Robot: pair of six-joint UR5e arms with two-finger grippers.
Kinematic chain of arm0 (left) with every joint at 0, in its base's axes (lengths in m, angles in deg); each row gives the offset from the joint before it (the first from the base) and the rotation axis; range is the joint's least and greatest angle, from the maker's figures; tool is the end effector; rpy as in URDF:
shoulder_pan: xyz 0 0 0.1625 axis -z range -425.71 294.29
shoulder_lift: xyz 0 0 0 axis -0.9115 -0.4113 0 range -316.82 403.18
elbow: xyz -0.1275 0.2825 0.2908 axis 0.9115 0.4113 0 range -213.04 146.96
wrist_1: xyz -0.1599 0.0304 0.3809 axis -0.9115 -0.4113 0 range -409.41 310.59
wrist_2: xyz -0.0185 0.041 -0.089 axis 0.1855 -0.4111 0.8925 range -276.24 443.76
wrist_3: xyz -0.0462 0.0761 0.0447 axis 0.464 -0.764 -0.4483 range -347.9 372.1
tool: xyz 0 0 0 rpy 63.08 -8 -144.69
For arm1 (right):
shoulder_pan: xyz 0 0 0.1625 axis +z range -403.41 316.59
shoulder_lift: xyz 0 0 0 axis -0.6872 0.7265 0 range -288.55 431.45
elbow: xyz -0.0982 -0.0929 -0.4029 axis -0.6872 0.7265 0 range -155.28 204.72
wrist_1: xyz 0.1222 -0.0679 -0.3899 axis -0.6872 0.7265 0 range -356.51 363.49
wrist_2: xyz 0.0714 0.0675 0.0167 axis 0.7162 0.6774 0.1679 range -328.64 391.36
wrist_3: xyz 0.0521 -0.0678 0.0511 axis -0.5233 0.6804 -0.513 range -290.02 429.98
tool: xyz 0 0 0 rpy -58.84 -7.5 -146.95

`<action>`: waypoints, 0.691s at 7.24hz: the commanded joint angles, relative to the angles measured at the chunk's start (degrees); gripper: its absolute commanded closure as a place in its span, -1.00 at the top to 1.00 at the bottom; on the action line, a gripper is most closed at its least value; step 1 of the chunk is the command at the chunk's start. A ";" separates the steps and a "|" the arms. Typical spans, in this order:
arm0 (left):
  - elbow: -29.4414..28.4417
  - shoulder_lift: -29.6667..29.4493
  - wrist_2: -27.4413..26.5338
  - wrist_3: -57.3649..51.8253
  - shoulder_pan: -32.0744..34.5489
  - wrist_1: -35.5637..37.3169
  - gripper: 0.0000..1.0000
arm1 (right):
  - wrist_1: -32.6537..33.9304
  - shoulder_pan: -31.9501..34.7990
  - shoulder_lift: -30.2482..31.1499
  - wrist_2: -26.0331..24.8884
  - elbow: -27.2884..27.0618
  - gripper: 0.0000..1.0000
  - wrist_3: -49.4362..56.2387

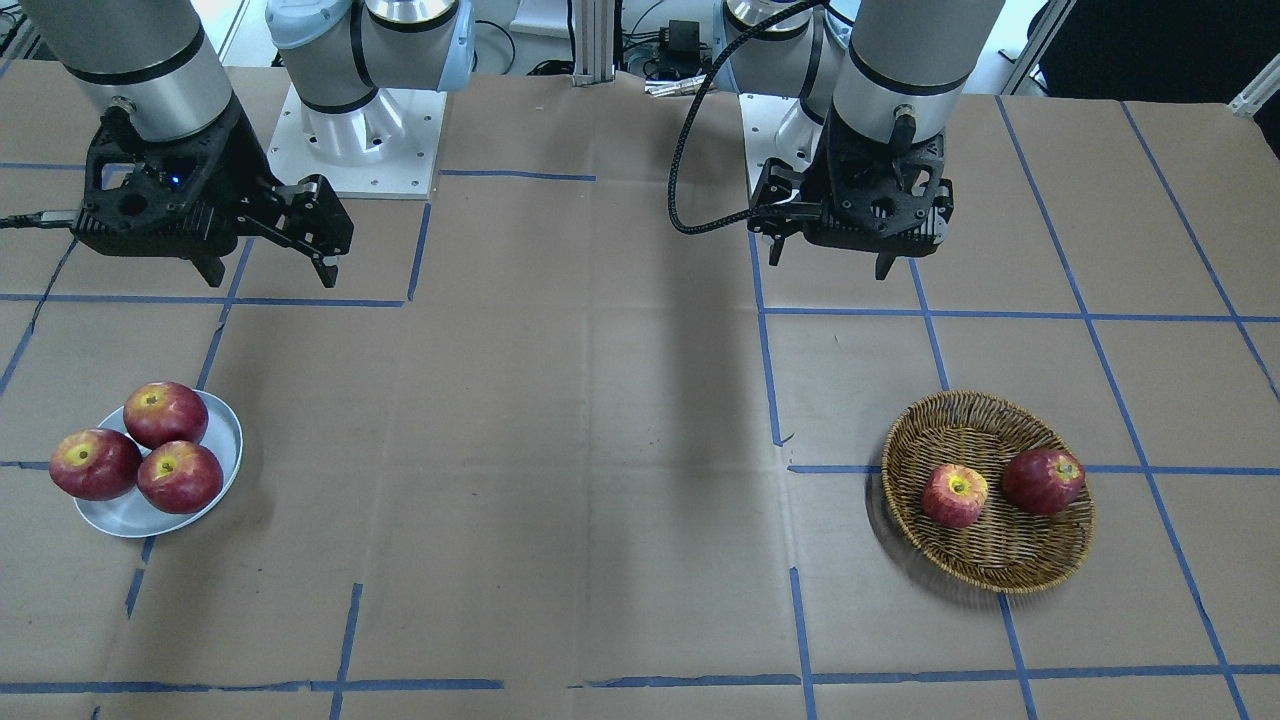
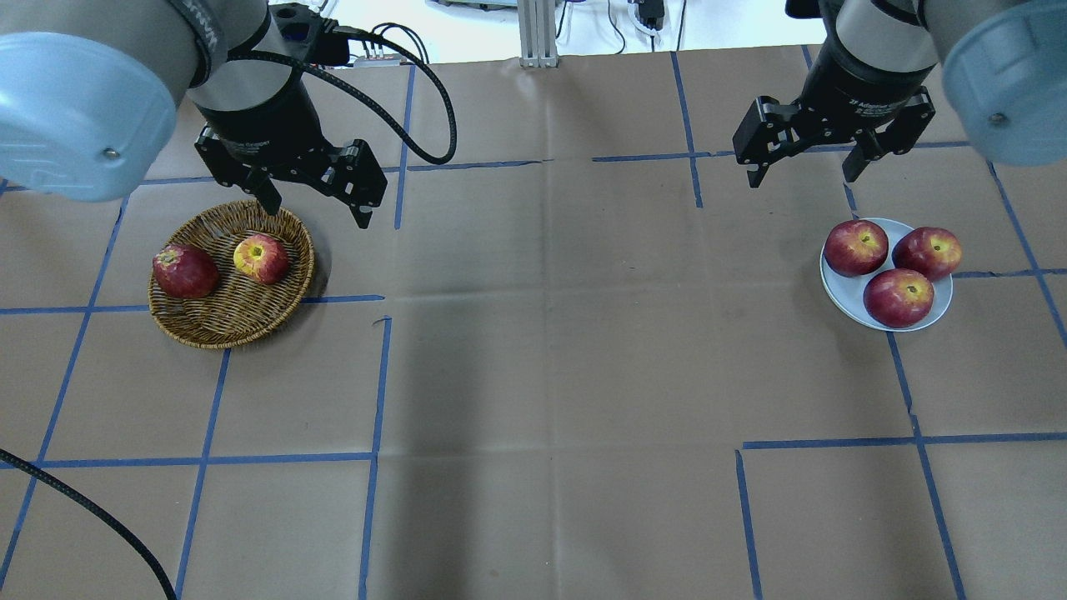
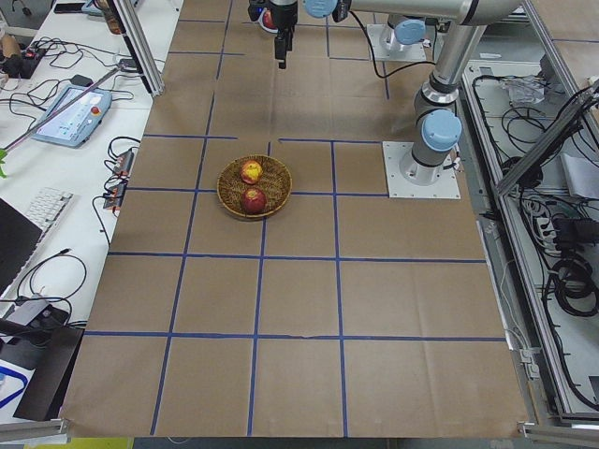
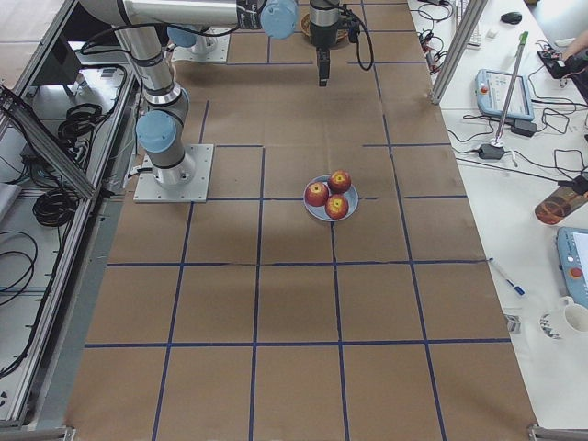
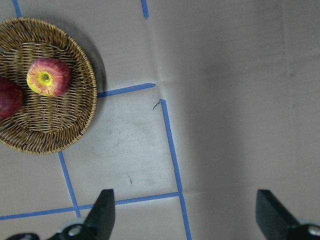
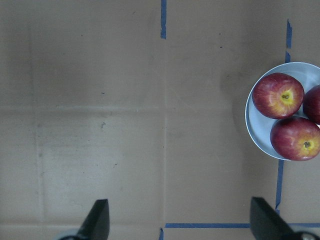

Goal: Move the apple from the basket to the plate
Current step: 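Lower the left gripper into the basket and grasp the yellow-red apple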

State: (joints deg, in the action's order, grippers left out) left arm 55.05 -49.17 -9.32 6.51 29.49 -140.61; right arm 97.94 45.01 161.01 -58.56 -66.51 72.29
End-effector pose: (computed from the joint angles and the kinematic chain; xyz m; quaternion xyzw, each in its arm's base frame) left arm -0.1733 -0.4927 0.4819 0.0944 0.9951 0.0144 0.0268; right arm 0.1196 -0.5031 0.4814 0.0064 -0.9997 0.0242 0.0001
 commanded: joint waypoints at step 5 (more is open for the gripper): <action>14.54 -7.83 3.07 -32.33 -16.94 25.24 0.97 | 0.12 0.00 0.00 0.01 0.00 0.99 -0.02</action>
State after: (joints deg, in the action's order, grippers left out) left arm 64.94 -54.46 -7.34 -19.30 17.89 -122.17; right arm 98.05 45.01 161.01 -58.56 -66.51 72.29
